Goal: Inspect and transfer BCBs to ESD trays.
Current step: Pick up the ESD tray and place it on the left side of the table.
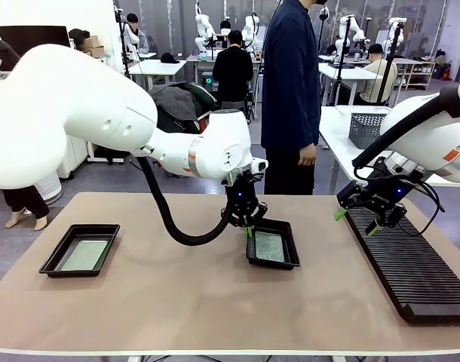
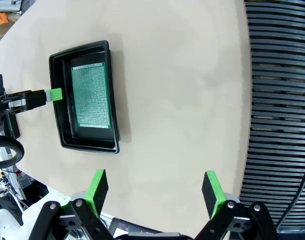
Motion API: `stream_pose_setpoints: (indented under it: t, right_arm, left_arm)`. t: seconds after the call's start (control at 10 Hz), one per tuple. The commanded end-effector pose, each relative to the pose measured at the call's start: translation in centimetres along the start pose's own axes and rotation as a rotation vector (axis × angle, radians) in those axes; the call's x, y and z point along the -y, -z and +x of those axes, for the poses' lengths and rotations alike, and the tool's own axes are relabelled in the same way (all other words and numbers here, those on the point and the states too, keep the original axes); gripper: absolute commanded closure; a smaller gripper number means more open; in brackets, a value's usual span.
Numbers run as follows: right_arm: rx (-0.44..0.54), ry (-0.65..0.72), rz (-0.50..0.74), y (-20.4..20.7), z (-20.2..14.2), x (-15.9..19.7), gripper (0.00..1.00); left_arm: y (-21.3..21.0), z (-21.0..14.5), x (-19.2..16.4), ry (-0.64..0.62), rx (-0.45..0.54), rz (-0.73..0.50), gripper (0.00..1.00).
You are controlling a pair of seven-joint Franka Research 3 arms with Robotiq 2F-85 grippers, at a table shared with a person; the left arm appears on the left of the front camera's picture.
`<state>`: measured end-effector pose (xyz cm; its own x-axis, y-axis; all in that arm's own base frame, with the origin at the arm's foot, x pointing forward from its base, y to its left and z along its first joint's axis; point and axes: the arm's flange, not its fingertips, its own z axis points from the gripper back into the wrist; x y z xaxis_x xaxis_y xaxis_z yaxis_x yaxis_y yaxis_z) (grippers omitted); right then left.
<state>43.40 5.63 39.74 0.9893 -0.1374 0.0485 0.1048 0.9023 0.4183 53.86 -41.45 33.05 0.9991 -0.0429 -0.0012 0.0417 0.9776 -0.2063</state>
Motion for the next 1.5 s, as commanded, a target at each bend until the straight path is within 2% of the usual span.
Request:
stream_pose_setpoints:
  t: [0.0,0.4,0.8,1.4]
  right_arm:
    - [-0.002,0.015,-0.023,-0.1,0.0,-0.2,0.0]
    - [-0.002,0.015,-0.023,-0.1,0.0,-0.2,0.0]
    - [-0.002,0.015,-0.023,-0.1,0.0,-0.2,0.0]
    - [-0.002,0.015,-0.023,-0.1,0.0,-0.2,0.0]
  left_arm:
    - [-0.2,-2.3,-3.0,0.021,0.015,-0.102,0.97]
    - [-1.0,-3.3,-6.6,0.027,0.052,-0.24,0.97]
    - [-3.1,-4.0,-11.7,0.036,0.049,-0.366,0.97]
    - [-6.1,-5.4,-22.5,0.053,0.035,-0.363,0.97]
